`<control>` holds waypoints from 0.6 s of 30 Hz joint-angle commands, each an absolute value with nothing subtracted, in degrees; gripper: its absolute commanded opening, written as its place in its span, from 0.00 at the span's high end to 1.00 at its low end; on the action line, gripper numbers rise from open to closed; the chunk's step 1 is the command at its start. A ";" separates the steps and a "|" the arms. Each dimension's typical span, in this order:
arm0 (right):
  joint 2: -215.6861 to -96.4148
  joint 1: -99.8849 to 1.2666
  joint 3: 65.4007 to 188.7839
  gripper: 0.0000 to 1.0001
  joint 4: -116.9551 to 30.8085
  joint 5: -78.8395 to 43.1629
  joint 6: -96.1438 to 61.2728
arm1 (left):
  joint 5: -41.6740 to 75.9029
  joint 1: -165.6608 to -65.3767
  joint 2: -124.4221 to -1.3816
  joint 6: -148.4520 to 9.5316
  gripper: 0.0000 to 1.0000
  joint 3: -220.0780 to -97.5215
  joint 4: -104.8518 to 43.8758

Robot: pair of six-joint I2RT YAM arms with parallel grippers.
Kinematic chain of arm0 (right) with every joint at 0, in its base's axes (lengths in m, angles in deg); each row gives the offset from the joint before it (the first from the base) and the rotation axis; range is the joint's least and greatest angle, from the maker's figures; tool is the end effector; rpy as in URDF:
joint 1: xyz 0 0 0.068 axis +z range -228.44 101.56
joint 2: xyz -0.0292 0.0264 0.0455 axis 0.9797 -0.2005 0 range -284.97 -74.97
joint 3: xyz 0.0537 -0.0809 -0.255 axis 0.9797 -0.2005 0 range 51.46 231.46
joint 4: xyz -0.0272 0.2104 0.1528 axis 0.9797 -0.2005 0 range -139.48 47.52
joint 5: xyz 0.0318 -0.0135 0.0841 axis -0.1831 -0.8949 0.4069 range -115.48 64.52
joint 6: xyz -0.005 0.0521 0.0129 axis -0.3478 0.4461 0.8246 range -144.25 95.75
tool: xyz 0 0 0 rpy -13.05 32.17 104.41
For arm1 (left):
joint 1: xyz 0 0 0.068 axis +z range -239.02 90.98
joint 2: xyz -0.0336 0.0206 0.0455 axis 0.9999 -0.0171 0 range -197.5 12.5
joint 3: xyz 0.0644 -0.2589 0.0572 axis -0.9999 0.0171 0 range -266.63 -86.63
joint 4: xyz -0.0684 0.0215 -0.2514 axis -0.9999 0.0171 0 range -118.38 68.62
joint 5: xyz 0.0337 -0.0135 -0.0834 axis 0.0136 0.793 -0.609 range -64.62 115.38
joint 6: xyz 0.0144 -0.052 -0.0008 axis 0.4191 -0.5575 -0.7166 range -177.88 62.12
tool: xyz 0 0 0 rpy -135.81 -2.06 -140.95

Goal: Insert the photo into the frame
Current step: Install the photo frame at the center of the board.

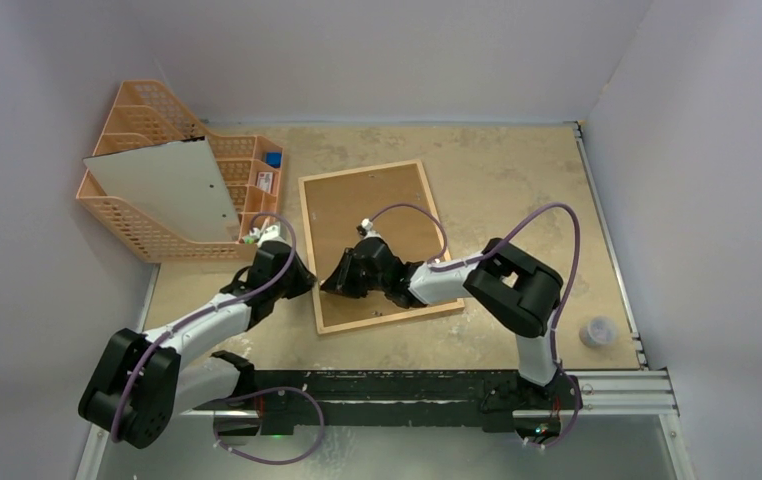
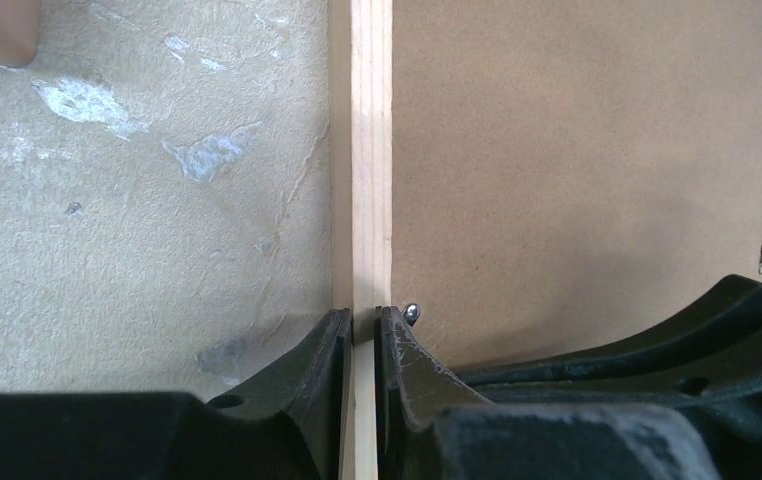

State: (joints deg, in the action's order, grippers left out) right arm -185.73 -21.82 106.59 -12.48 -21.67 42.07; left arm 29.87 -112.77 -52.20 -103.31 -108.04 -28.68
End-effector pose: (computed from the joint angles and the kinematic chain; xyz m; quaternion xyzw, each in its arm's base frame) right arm 0.2182 0.3356 0.1447 0.0539 0.8444 0.4811 0.2295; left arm 0.1903 -0.0808 0.1532 -0.1877 0.8971 -0.1966 0.3484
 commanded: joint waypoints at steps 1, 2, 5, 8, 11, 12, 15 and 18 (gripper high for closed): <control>-185.93 -21.75 110.14 0.79 -16.97 -25.81 44.90 | 28.21 -112.66 -51.13 -102.36 1.00 -106.63 -31.75; -186.07 -21.75 110.45 0.79 -17.51 -26.54 45.35 | 27.93 -112.66 -50.91 -102.42 1.00 -106.40 -31.62; -187.18 -21.75 111.97 0.79 -19.74 -27.82 46.10 | 28.00 -112.66 -50.47 -102.62 1.00 -106.08 -30.68; -188.83 -21.75 112.90 0.79 -19.28 -26.31 46.26 | 27.77 -112.66 -50.43 -102.53 1.00 -105.84 -30.41; -190.23 -21.75 113.78 0.79 -19.27 -25.70 46.35 | 27.26 -112.66 -50.43 -102.44 1.00 -105.71 -30.32; -190.58 -21.75 113.99 0.80 -19.55 -25.66 46.52 | 27.10 -112.66 -50.43 -102.51 1.00 -105.63 -30.32; -191.22 -21.75 114.55 0.81 -20.77 -25.66 46.89 | 26.64 -112.66 -50.42 -102.93 1.00 -105.21 -30.65; -191.72 -21.75 114.39 0.81 -20.97 -25.08 47.57 | 26.07 -112.66 -50.55 -103.25 1.00 -104.79 -30.99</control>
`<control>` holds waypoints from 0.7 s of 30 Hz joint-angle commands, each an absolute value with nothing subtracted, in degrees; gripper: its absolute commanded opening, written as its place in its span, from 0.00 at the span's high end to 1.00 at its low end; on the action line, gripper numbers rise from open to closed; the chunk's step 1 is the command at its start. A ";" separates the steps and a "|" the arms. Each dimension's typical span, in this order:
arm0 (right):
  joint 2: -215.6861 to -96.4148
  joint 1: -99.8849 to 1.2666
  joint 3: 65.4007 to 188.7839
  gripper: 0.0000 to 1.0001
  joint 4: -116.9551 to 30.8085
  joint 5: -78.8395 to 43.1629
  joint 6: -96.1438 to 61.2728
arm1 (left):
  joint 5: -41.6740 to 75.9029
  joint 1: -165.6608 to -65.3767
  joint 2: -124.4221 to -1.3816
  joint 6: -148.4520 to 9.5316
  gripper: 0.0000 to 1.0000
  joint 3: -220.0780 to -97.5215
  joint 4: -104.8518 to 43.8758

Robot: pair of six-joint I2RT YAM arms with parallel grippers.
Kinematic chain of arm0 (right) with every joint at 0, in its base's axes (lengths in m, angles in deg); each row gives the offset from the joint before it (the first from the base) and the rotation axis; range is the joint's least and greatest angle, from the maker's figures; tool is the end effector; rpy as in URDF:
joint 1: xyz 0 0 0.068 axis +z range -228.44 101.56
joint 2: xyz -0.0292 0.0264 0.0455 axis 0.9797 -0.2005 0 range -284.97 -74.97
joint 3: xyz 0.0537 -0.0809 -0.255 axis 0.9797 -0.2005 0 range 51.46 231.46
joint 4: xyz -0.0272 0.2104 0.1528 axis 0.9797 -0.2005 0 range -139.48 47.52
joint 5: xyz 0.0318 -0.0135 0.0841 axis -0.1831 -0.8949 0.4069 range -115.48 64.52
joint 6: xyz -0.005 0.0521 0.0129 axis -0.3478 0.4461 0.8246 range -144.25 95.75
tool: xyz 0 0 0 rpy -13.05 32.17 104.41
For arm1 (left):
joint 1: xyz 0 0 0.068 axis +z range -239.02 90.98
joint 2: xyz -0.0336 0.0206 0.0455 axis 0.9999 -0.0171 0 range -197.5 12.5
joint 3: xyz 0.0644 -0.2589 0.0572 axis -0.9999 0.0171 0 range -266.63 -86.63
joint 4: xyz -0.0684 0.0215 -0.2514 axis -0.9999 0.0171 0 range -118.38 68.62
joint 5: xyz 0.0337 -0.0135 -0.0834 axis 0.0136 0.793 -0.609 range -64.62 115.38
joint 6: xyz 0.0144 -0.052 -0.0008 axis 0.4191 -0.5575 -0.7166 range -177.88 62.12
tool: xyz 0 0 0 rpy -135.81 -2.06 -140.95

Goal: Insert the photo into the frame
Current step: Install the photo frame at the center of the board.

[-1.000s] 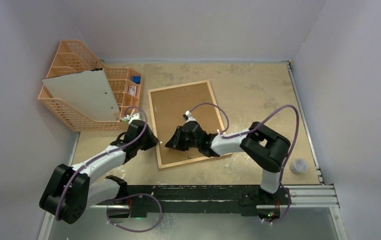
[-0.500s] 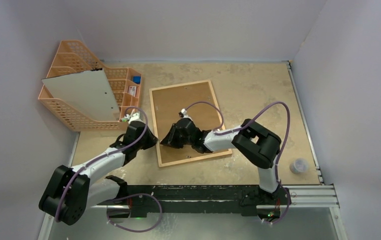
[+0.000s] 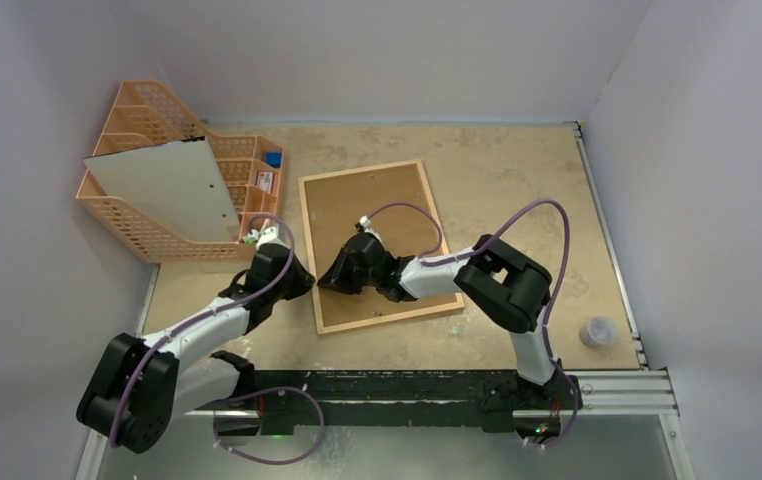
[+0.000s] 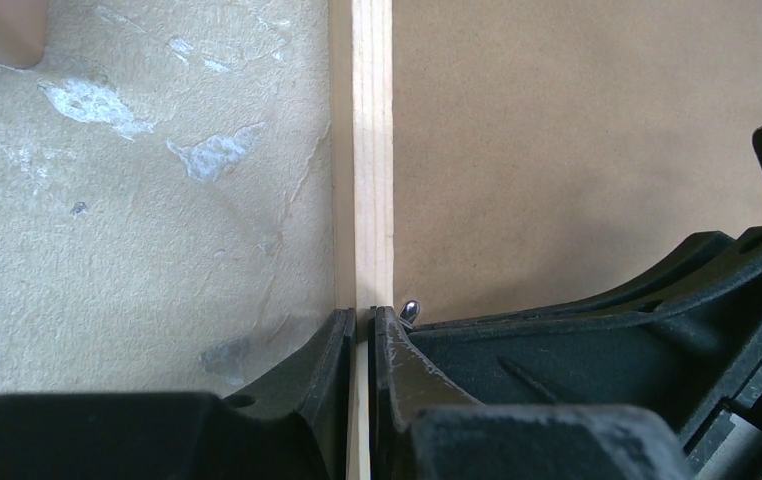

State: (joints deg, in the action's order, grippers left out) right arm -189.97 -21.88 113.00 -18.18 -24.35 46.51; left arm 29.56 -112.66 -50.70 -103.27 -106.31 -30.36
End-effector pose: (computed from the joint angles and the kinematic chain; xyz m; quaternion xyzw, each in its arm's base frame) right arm 0.2317 0.3521 0.1383 0.1017 0.8563 0.4575 0.2170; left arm 0.1860 -0.0787 0.1513 -0.1866 0.8921 -0.2050 0.3567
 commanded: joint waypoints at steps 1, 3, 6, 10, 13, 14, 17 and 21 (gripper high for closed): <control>-192.00 -21.78 114.43 0.81 -20.69 -24.44 47.80 | 25.88 -112.66 -50.60 -103.43 1.00 -104.63 -31.14; -192.72 -21.83 114.29 0.82 -19.41 -23.71 48.12 | 25.65 -112.66 -50.77 -103.78 1.00 -104.33 -31.28; -193.27 -21.83 113.15 0.85 -15.36 -22.48 48.77 | 25.64 -112.66 -50.99 -104.66 1.00 -103.76 -31.13; -193.68 -21.83 111.73 0.92 -11.02 -21.90 50.26 | 24.03 -112.66 -51.30 -106.22 1.00 -102.49 -31.13; -194.17 -21.86 110.84 0.97 -7.90 -21.56 51.14 | 23.12 -112.66 -51.07 -107.24 1.00 -101.21 -31.98; -194.27 -21.84 110.57 0.99 -6.75 -21.45 51.32 | 23.02 -112.66 -50.97 -107.59 1.00 -100.88 -32.17; -194.58 -22.08 109.23 1.00 -1.34 -20.71 52.22 | 22.83 -112.66 -50.79 -108.19 1.00 -100.07 -32.23; -194.59 -22.73 107.11 1.00 5.49 -20.09 53.62 | 22.55 -112.68 -50.69 -108.24 1.00 -99.47 -32.20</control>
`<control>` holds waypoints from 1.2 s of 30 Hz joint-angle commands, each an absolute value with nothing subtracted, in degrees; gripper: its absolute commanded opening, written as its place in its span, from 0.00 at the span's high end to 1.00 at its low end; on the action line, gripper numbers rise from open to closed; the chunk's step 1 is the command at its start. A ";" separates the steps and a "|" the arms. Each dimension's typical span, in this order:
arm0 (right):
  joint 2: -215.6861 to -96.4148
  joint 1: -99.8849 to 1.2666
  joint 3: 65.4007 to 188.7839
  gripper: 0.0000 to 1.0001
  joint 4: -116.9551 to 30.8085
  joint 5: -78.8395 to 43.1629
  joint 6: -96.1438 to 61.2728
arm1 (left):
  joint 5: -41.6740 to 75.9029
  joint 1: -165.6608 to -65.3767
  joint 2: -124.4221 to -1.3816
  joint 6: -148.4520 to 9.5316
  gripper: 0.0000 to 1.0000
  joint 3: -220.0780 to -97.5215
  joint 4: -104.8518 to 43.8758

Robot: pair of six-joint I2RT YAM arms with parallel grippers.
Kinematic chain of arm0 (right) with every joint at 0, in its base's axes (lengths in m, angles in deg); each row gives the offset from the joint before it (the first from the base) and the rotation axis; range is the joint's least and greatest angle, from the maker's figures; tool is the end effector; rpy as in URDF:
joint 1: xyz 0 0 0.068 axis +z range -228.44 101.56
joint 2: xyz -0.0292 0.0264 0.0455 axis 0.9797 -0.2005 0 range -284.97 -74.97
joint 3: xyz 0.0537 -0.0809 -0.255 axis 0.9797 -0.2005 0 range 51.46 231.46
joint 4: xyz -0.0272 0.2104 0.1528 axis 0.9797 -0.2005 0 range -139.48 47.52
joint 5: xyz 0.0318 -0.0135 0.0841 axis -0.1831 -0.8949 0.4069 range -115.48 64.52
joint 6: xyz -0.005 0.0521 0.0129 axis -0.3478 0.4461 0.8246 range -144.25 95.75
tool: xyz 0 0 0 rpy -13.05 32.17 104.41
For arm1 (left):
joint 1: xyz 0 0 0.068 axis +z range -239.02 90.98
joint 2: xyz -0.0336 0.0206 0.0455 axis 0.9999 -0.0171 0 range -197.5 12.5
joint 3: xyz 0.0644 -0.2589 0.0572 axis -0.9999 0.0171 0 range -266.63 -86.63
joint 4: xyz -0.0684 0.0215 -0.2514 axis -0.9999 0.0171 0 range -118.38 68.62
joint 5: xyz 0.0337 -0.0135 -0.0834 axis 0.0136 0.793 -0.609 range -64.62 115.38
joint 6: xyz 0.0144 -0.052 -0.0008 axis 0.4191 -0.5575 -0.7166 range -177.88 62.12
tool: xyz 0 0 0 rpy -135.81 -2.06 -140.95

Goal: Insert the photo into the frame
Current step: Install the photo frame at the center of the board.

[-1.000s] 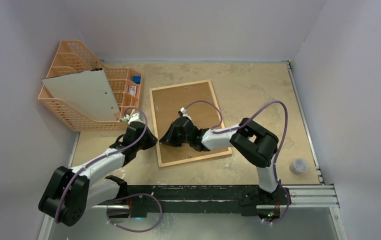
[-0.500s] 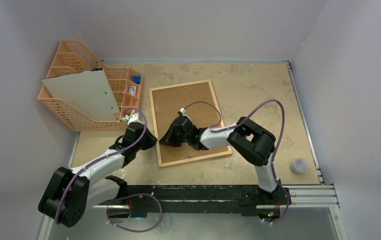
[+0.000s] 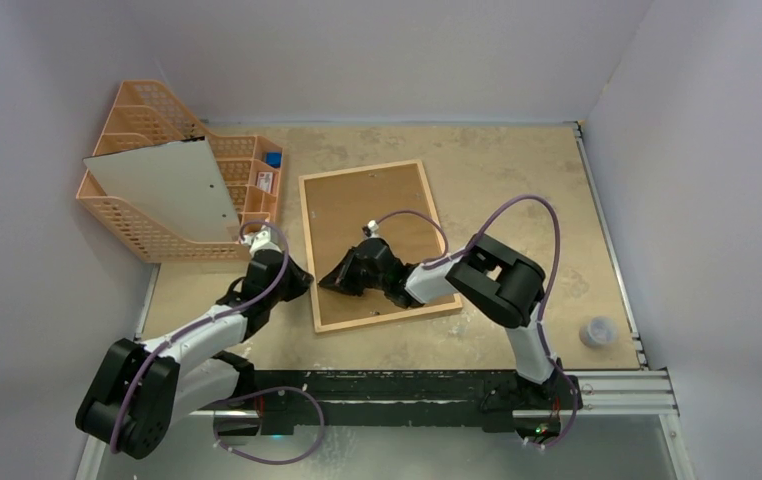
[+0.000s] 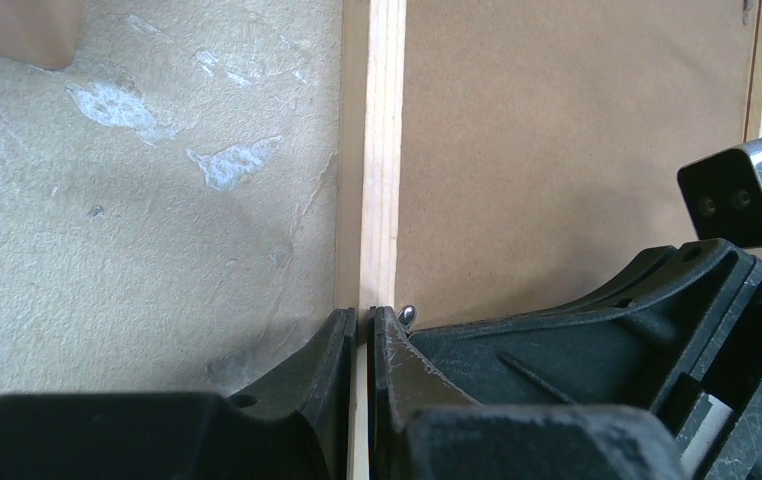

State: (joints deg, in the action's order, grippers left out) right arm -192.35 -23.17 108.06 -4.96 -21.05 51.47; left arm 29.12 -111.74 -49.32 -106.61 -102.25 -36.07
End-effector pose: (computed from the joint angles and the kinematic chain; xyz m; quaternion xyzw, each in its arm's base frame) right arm 0.2336 0.3419 0.1202 0.1273 0.8250 0.5135 0.1986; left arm 0.1798 -0.0728 0.1427 -0.2164 0.8740 -0.2296 0.3696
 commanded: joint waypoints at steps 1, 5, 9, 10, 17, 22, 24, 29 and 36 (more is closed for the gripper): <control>-194.59 -22.82 106.88 1.00 6.24 -20.04 53.90 | 22.56 -112.66 -50.69 -108.24 1.00 -99.46 -32.10; -194.82 -23.11 105.75 1.00 10.87 -19.33 54.65 | 22.61 -112.66 -50.84 -107.92 1.00 -99.63 -31.94; -195.60 -23.48 103.76 1.00 18.25 -17.50 56.12 | 22.52 -112.66 -51.21 -107.82 1.00 -99.56 -31.79; -195.70 -23.50 103.38 1.00 19.86 -17.33 56.36 | 22.50 -112.66 -51.14 -107.80 1.00 -99.47 -31.80; -194.64 -23.68 102.30 1.00 22.19 -18.99 55.51 | 22.99 -112.66 -50.72 -107.89 1.00 -99.54 -31.34; -192.77 -23.77 101.88 1.00 18.98 -21.27 54.19 | 23.36 -112.66 -50.25 -107.90 1.00 -99.72 -30.76; -191.38 -23.74 102.50 0.98 13.44 -23.10 54.00 | 23.20 -112.66 -50.06 -107.90 1.00 -99.88 -30.71; -187.61 -23.74 103.50 0.84 -0.06 -28.01 53.77 | 22.56 -112.66 -49.28 -107.53 1.00 -100.83 -29.97; -181.99 -23.94 104.84 0.82 -12.47 -33.09 50.93 | 22.41 -112.60 -48.06 -106.41 0.94 -103.53 -29.09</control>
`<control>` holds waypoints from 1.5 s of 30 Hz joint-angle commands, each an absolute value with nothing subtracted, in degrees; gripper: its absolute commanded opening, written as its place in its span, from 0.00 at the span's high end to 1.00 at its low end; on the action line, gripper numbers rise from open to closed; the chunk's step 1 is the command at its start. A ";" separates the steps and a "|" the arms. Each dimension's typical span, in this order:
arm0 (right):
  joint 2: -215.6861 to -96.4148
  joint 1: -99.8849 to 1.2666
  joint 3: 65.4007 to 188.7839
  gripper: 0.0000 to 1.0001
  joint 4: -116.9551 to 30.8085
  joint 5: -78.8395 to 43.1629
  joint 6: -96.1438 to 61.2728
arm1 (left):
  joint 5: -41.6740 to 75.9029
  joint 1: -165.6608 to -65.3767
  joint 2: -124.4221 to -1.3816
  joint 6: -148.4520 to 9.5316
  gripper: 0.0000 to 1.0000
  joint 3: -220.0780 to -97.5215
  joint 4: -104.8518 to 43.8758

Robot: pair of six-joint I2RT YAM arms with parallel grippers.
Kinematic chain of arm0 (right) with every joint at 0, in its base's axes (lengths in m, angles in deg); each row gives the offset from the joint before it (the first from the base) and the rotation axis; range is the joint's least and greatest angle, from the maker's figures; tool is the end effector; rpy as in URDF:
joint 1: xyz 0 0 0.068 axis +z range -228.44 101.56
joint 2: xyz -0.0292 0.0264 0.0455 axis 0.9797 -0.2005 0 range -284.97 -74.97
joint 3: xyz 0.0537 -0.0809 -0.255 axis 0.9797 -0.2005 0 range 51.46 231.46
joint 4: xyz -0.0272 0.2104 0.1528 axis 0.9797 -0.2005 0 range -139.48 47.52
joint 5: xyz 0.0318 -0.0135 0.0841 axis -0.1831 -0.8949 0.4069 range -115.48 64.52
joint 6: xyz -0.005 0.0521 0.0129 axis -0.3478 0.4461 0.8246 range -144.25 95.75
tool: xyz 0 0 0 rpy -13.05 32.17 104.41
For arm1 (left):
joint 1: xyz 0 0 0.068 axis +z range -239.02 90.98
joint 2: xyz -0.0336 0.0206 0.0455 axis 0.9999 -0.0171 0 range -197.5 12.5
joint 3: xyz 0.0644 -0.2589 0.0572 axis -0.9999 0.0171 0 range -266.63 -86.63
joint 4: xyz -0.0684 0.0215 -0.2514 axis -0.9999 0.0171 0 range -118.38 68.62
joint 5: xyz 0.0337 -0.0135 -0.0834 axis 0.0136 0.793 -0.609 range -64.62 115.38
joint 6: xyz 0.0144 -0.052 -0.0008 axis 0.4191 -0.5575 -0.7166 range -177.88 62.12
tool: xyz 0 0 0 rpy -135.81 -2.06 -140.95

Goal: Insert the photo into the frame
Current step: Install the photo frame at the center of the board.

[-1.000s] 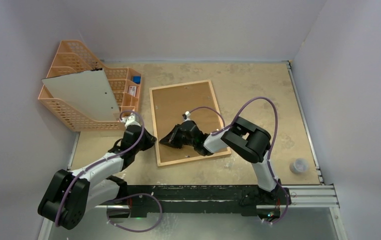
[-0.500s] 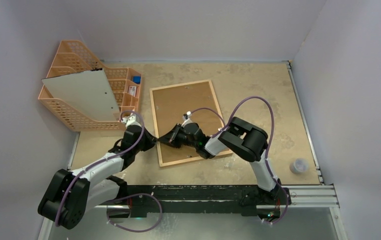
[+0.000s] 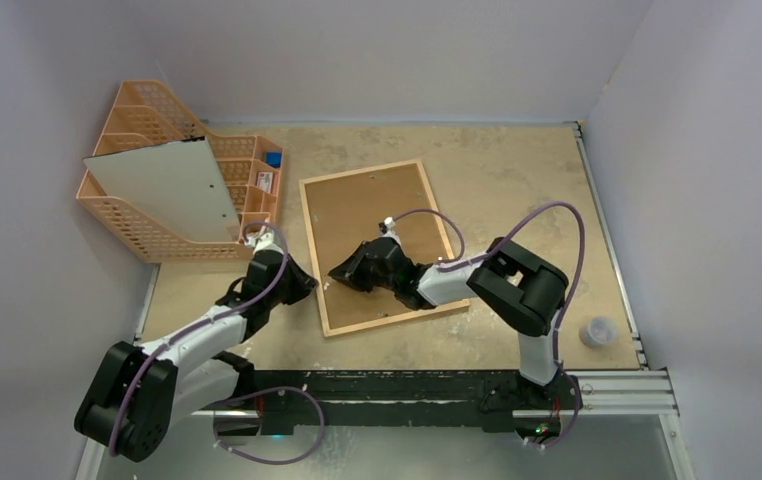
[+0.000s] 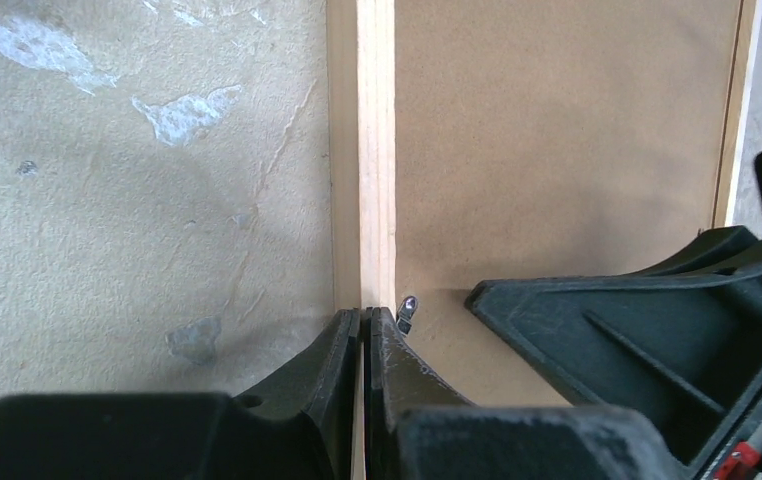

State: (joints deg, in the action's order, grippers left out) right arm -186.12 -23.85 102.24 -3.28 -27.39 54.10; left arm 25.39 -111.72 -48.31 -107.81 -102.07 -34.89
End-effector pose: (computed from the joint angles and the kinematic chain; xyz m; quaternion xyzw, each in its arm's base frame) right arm 0.2274 0.3179 0.1369 0.1791 0.8053 0.5126 0.2382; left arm 0.1766 -0.0739 0.1430 -0.2124 0.8767 -0.2555 0.3478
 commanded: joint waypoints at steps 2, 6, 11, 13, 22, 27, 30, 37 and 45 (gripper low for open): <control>-181.00 -24.45 105.87 0.81 -14.48 -33.47 49.06 | 22.52 -112.51 -48.41 -106.19 0.82 -104.78 -29.24; -181.20 -25.83 107.36 0.81 -15.82 -30.39 46.41 | 22.73 -112.15 -50.24 -106.14 0.68 -106.63 -30.56; -183.16 -25.97 107.40 0.79 -16.70 -25.79 45.44 | 23.77 -111.79 -53.16 -106.14 0.63 -107.77 -32.18; -183.55 -25.97 106.43 0.78 -15.63 -25.66 45.47 | 24.20 -111.57 -53.70 -106.08 0.63 -107.90 -32.60; -185.11 -25.97 105.77 0.77 -11.71 -19.66 44.28 | 27.32 -111.00 -54.91 -104.70 0.56 -109.72 -32.56; -186.45 -25.90 105.42 0.80 -10.42 -18.04 45.06 | 30.58 -110.56 -56.81 -104.86 0.64 -109.95 -33.37; -187.45 -25.88 105.43 0.81 -9.41 -16.74 45.39 | 29.36 -110.46 -58.44 -104.86 0.65 -110.22 -35.55; -188.92 -25.88 105.43 0.82 -8.65 -15.34 46.25 | 27.92 -110.46 -60.42 -104.24 0.74 -110.22 -36.70; -190.41 -25.72 105.11 0.83 -7.41 -14.76 47.69 | 25.68 -110.44 -60.88 -104.44 0.98 -109.50 -36.43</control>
State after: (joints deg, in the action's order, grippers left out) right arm -189.34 -25.99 105.74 -7.58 -15.35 46.93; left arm 26.68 -110.80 -59.79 -104.86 -109.07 -36.09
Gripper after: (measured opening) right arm 0.174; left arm 0.226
